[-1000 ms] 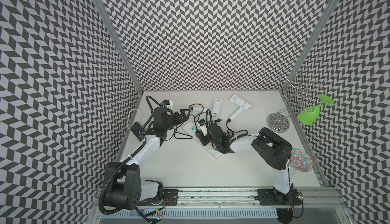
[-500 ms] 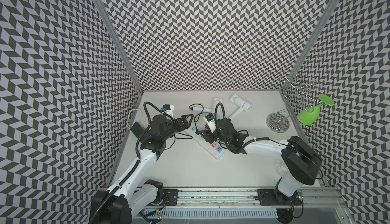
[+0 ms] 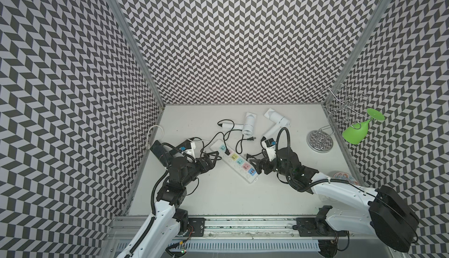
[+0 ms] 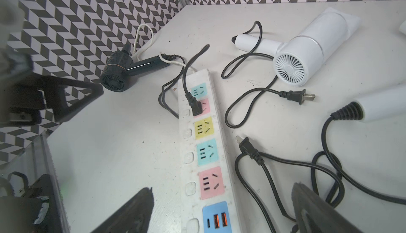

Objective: Charge the blow dryers
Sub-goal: Adjust the socket at the center of the board.

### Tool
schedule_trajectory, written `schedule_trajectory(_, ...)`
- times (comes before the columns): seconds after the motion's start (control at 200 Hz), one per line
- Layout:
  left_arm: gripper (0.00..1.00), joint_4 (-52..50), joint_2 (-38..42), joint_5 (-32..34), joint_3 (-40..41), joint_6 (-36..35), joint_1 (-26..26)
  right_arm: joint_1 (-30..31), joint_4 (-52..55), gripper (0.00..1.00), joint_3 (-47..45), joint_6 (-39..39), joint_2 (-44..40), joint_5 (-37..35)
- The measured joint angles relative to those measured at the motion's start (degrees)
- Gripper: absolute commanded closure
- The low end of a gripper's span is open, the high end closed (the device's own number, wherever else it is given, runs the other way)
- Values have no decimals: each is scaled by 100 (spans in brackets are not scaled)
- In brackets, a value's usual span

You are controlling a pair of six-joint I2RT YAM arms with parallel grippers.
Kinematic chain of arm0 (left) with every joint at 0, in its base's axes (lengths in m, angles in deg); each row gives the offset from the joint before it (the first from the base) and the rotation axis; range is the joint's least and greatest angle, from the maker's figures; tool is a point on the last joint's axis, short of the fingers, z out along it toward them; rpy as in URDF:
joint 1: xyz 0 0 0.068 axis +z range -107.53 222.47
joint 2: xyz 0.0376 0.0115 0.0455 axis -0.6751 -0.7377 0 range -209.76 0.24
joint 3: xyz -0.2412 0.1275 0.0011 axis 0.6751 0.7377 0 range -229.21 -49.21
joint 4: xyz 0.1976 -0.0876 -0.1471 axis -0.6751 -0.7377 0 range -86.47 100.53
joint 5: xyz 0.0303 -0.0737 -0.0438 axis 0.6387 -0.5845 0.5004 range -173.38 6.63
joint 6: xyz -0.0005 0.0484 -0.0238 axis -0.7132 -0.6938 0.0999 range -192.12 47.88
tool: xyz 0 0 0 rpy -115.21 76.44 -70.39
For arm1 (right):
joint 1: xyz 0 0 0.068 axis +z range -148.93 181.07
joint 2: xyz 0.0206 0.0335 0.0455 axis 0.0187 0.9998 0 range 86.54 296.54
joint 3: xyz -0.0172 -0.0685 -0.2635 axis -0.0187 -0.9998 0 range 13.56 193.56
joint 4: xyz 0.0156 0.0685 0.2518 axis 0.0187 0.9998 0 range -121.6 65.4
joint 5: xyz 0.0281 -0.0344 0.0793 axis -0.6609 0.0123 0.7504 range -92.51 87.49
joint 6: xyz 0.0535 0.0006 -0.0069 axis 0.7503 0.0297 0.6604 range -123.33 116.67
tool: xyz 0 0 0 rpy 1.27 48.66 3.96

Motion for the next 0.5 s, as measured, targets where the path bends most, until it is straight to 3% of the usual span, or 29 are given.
schedule_trajectory(0.235, 3, 470, 83, -184, 737, 431, -11, -323, 118, 10, 166, 59, 669, 994)
schedule_trajectory(0.501, 3, 1532, -610, -549, 1102, 807, -11, -332, 205, 11, 363, 90, 1685, 1550)
